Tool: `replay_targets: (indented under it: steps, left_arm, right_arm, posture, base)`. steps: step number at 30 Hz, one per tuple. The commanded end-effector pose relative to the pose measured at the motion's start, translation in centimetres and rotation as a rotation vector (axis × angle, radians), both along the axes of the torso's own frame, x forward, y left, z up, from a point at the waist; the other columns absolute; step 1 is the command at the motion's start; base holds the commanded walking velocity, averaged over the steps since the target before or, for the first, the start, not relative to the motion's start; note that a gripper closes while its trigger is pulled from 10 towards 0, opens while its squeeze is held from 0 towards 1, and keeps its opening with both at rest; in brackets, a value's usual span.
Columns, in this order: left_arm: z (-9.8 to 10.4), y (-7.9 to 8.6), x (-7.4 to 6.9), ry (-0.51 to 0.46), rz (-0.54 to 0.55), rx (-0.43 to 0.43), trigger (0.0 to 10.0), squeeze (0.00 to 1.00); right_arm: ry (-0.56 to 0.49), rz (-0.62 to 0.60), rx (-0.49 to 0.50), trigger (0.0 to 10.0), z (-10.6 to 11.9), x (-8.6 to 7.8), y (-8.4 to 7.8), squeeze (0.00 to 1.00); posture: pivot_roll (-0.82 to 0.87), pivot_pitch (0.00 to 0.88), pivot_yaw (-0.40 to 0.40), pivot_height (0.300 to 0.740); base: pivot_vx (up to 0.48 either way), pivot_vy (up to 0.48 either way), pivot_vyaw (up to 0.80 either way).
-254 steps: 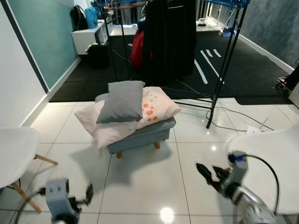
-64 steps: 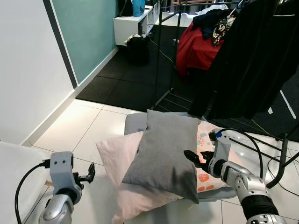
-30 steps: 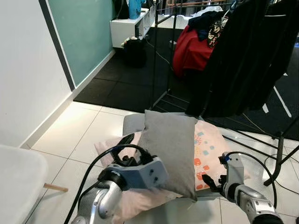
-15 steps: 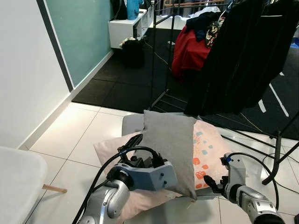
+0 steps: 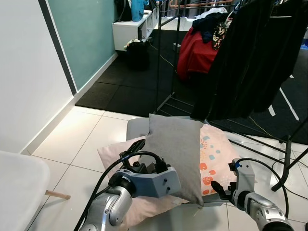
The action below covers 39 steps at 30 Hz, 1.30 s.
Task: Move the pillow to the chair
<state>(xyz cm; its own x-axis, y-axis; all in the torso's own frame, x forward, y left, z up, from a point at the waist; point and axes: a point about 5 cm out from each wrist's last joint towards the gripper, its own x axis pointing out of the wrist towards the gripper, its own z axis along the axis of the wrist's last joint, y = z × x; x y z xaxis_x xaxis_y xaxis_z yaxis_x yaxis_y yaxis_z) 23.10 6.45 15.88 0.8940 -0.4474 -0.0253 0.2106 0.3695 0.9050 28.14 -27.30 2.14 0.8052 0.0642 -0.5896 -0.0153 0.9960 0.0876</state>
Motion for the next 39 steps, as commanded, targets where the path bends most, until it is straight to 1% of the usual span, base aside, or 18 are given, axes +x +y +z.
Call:
replay_targets:
  steps: [1,3,4,6,7,9,14,18,28,39]
  left_arm:
    - [-0.3,0.4,-0.2,0.001,0.003,0.010,10.0,0.00]
    - [-0.3,0.5,-0.2,0.001,0.004,0.011,10.0,0.00]
    - [-0.4,0.7,-0.2,0.001,0.005,0.012,10.0,0.00]
    - [-0.5,0.9,-0.1,0.002,0.005,0.013,10.0,0.00]
    - [-0.5,1.2,-0.1,0.003,0.006,0.016,10.0,0.00]
    - [-0.6,1.4,-0.1,0.003,0.007,0.017,10.0,0.00]
    - [-0.5,1.7,-0.5,0.003,0.002,0.025,10.0,0.00]
    - [-0.5,1.8,-0.7,0.003,-0.001,0.027,10.0,0.00]
    - [-0.4,1.9,-0.9,0.001,-0.005,0.027,10.0,0.00]
    - [-0.5,1.9,-0.6,0.002,-0.006,0.028,10.0,0.00]
  right_arm:
    - [-0.018,-0.016,0.020,10.0,0.0,0.3,0.3,0.00]
    - [-0.023,-0.017,0.024,10.0,0.0,0.4,0.5,0.00]
    - [-0.034,-0.027,0.033,10.0,0.1,0.6,0.7,0.00]
    - [-0.040,-0.033,0.038,10.0,0.1,0.7,0.8,0.00]
    - [-0.047,-0.042,0.048,10.0,0.1,0.7,1.1,0.00]
    - [-0.051,-0.048,0.055,10.0,0.0,0.7,1.3,0.00]
    - [-0.055,-0.070,0.079,10.0,-0.8,-0.5,1.1,0.00]
    - [-0.036,-0.066,0.070,10.0,-1.2,-0.9,1.2,0.00]
    - [-0.045,-0.050,0.080,10.0,-0.9,-0.2,1.7,0.00]
    - [-0.039,-0.063,0.081,10.0,-1.0,-0.3,1.4,0.00]
  posture:
    - [-0.14,0.052,0.025,0.740]
    - [-0.14,0.052,0.025,0.740]
    - [-0.14,0.034,0.053,0.740]
    - [-0.14,0.034,0.053,0.740]
    - [-0.16,0.019,0.084,0.740]
    - [-0.17,0.021,0.092,0.740]
    - [-0.16,0.032,0.110,0.740]
    - [-0.15,0.032,0.109,0.740]
    - [-0.13,0.026,0.085,0.740]
    - [-0.14,0.020,0.082,0.740]
  base:
    - [0.000,0.000,0.00]
    - [0.000,0.000,0.00]
    - [0.000,0.000,0.00]
    - [0.000,0.000,0.00]
    - [0.000,0.000,0.00]
    - [0.000,0.000,0.00]
    - [0.000,0.000,0.00]
    - [0.000,0.000,0.00]
    - [0.000,0.000,0.00]
    - [0.000,0.000,0.00]
